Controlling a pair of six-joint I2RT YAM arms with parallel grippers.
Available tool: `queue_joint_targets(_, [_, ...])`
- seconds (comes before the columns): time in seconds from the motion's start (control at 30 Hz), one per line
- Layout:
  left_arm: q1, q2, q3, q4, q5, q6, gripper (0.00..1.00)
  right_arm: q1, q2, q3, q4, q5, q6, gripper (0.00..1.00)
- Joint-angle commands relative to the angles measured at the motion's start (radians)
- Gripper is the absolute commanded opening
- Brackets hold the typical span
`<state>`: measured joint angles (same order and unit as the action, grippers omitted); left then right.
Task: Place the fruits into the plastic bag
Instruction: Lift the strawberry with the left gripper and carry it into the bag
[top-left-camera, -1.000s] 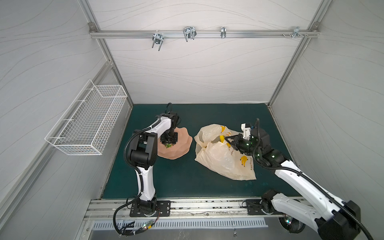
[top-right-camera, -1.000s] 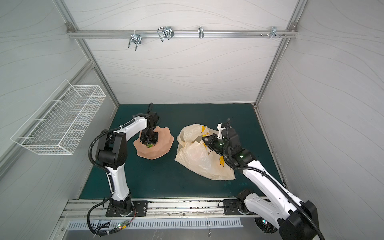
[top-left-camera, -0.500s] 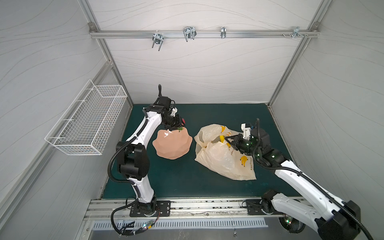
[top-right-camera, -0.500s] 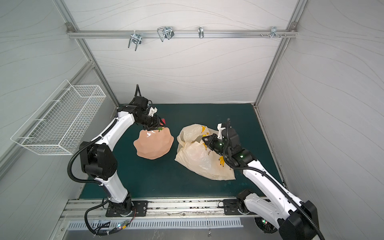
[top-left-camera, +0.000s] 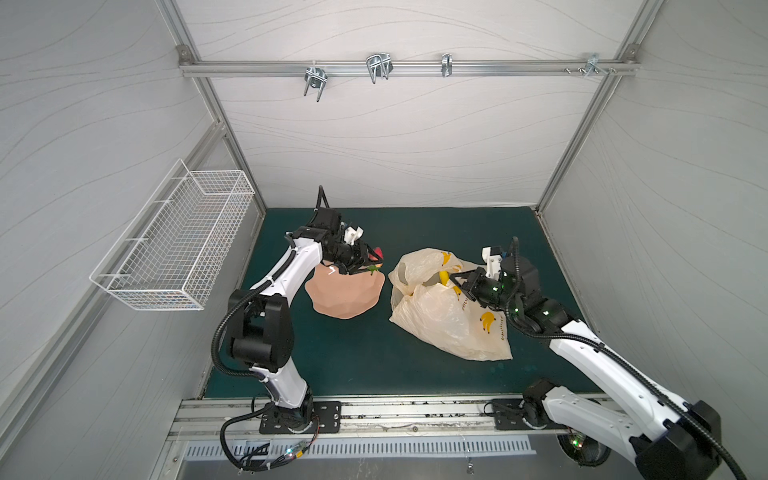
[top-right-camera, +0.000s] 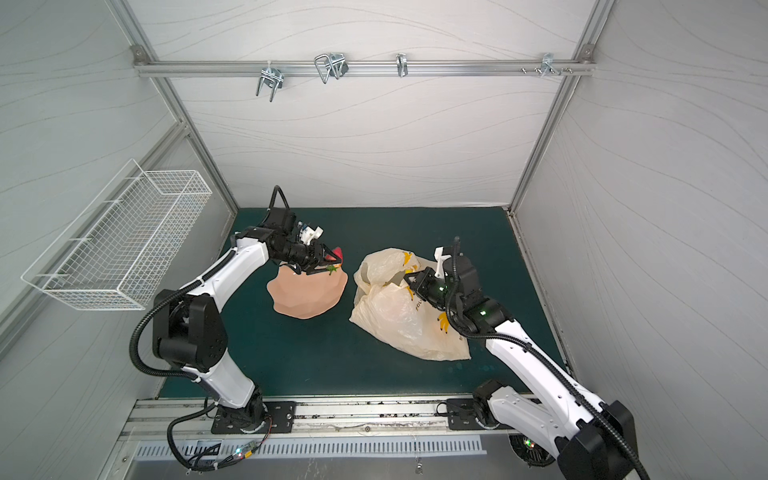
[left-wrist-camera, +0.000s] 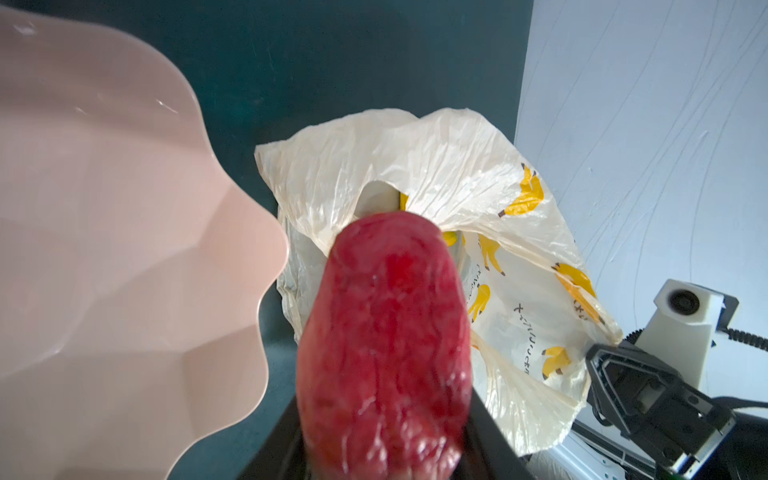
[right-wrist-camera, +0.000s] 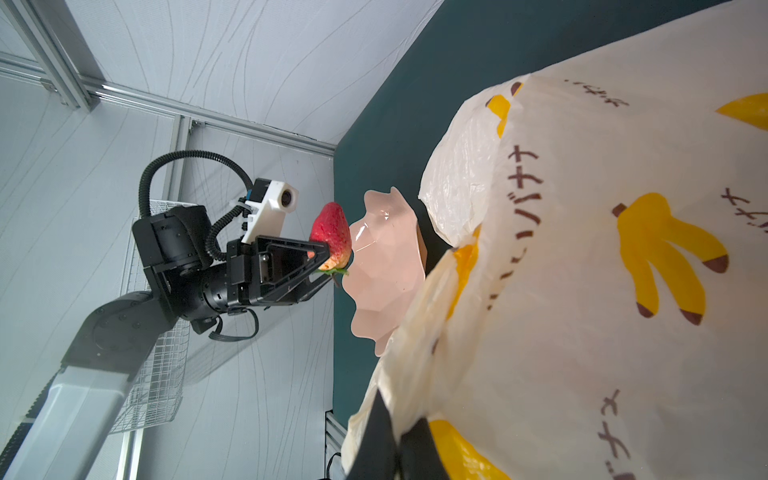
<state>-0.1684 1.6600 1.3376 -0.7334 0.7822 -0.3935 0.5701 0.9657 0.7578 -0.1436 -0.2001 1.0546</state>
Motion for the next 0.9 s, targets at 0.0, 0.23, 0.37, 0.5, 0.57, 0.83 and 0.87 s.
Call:
queue_joint_targets(0.0, [-0.031,-0.061,-0.061,0.079,0.054,-0.011,0.16,0.006,-0.003,0.011,0.002,0.005,-0.005,0.0])
queue_joint_targets(0.23, [-0.115,-0.095,-0.17,0.128,0.023,-0.037,0.15,0.006,-0.002,0.005,0.005,0.0,-0.001,0.0])
queue_joint_targets(0.37, [-0.137,-0.083,-0.18,0.178,0.017,-0.071,0.15,0.007,-0.004,0.006,0.004,-0.001,-0.002,0.0])
queue_joint_targets(0.5, [-0.154,-0.051,-0.144,0.185,0.014,-0.075,0.15,0.006,-0.008,0.002,0.001,0.001,-0.001,0.0])
queue_joint_targets(0.57, [-0.176,-0.035,-0.133,0.191,0.015,-0.079,0.15,0.007,-0.009,0.002,0.001,0.001,-0.001,0.0])
queue_joint_targets(0.83, [-0.282,0.013,-0.123,0.259,0.028,-0.136,0.15,0.007,-0.011,0.0,0.0,0.005,-0.001,0.0])
queue_joint_targets(0.87, [-0.296,0.016,-0.124,0.272,0.031,-0.147,0.15,0.007,-0.011,0.0,0.001,0.004,-0.001,0.0])
